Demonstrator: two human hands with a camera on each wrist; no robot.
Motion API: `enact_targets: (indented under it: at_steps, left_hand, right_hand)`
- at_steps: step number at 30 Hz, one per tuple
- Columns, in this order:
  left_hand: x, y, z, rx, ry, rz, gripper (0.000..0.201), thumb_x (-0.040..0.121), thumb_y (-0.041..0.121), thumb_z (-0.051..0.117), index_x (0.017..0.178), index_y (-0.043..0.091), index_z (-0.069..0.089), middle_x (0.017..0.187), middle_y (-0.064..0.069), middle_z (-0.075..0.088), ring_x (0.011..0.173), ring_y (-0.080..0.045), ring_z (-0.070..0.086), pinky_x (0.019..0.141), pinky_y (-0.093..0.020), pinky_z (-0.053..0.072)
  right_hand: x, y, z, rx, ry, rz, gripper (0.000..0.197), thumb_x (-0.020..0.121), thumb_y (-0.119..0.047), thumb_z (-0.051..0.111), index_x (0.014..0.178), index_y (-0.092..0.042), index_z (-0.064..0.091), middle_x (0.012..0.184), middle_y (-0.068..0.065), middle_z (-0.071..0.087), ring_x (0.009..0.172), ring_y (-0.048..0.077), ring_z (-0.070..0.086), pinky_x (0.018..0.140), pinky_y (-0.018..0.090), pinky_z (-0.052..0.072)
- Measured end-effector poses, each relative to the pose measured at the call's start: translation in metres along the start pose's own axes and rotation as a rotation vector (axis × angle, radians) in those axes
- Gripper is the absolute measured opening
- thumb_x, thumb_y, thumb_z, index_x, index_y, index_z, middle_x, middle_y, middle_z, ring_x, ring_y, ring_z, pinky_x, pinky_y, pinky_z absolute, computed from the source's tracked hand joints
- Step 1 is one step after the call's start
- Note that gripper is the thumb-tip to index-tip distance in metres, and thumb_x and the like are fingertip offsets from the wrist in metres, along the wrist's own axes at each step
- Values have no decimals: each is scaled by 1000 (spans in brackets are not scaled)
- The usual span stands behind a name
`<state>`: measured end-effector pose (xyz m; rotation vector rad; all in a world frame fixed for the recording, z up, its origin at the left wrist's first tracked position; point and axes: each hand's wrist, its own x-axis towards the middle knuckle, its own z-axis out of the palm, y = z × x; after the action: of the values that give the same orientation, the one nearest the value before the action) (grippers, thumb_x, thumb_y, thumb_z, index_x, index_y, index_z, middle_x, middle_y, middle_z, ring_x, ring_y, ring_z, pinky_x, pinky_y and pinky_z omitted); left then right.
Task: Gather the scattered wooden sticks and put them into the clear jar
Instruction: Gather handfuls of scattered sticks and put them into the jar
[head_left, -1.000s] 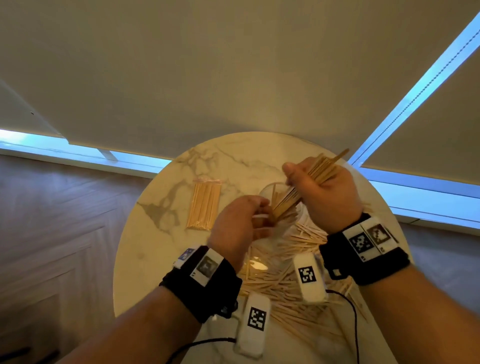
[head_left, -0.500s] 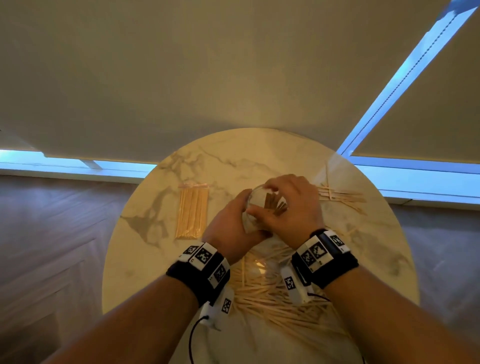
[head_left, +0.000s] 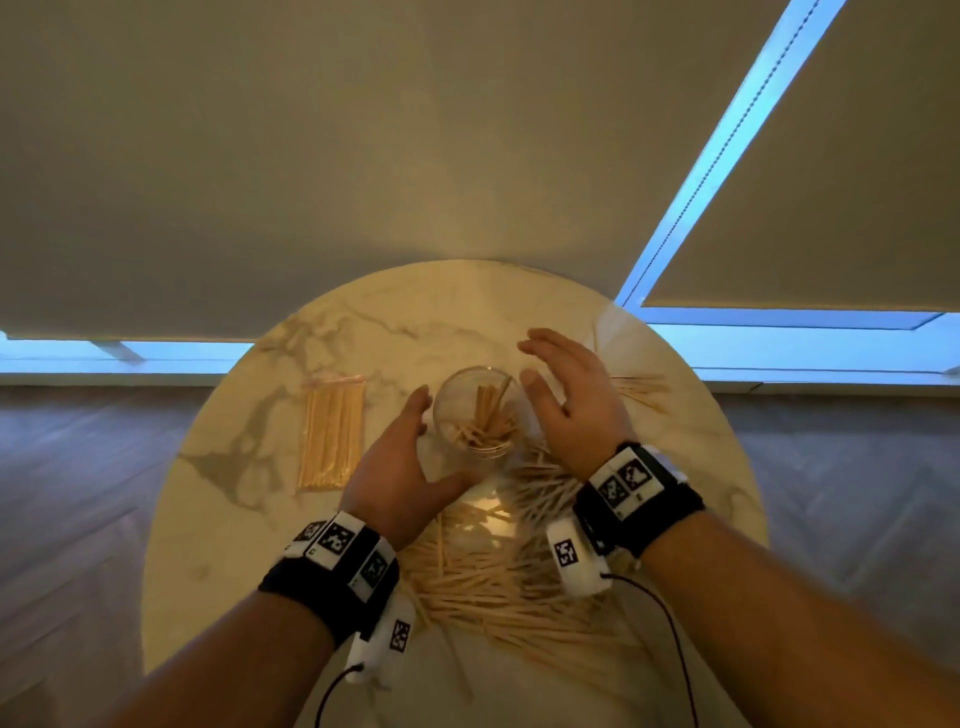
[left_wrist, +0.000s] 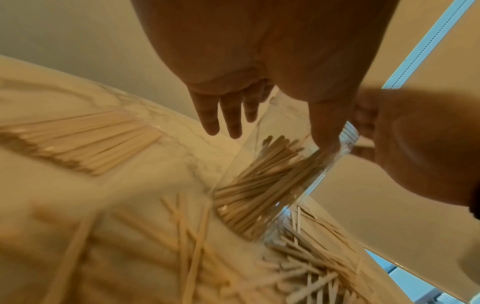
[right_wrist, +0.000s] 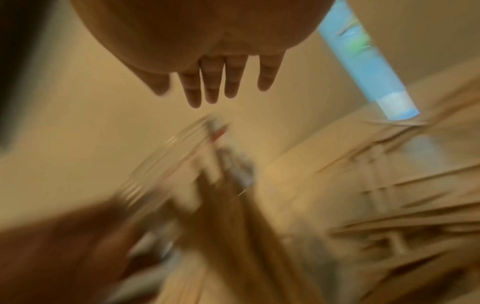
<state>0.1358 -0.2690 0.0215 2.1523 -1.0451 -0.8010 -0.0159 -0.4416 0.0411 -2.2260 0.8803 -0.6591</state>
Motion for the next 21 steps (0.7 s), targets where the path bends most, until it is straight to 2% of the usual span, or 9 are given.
enact_targets:
  at_steps: [2,3,5,7,9,10,12,16,21]
  left_hand:
    - [-14,-15,8,87,13,-81,112,75,52,86,162,30,21,160,10,43,138,-14,50,110,-40,48]
    - [-24,-21,12,127,3,-100,108,75,48,86,162,28,23,160,7,42,140,-17,48,113,-40,45]
    - [-52,-31,24,247,-88,-82,100,78,44,81,161,29,26,161,5,37,143,-20,40,119,-35,37]
    - [-82,-39,39,390,-232,-37,95,81,47,73,161,33,24,162,6,30,144,-21,34,119,-31,31]
    - [-107,-44,53,485,-337,0,91,81,51,66,160,38,22,162,6,24,145,-22,31,119,-30,32]
    - [-117,-46,60,517,-373,13,91,82,52,63,160,40,19,164,6,20,146,-22,29,119,-31,34]
    - [-131,-47,73,554,-407,16,93,82,55,60,161,41,13,167,6,12,149,-22,23,119,-33,35]
    - [-140,-43,96,597,-400,10,90,83,54,60,160,42,15,168,5,7,147,-25,22,118,-39,38]
    - [-140,-33,108,636,-335,-42,77,85,47,63,155,38,30,164,2,19,144,-27,29,111,-39,45]
  right_hand:
    - [12,40,-13,-91,75,164,29,97,-28,62,125,-22,70,142,3,60,134,24,50,112,32,36]
    - [20,62,-17,-182,22,237,31,96,-25,64,127,-24,70,145,5,57,135,28,49,113,34,36]
    - [35,104,-19,-396,-211,340,46,97,-24,62,142,-32,57,160,7,40,145,32,37,118,40,33]
    - [48,137,-16,-562,-480,365,67,97,-17,57,155,-43,34,170,3,16,154,35,18,124,49,26]
    - [54,156,-12,-673,-648,332,80,96,-11,53,156,-49,18,172,-3,2,157,35,8,123,58,22]
    - [52,160,-11,-702,-698,319,84,94,-8,52,157,-50,13,172,-6,-1,157,35,6,123,60,22]
    - [40,163,-11,-710,-737,287,89,93,-3,50,159,-47,9,172,-7,-2,158,33,4,124,57,21]
    - [-4,155,-11,-655,-693,184,74,99,-6,43,160,-38,17,172,-6,9,158,26,11,123,48,24]
    - [-58,144,-4,-592,-631,102,56,105,-15,37,159,-29,32,169,-4,25,155,26,23,124,45,25]
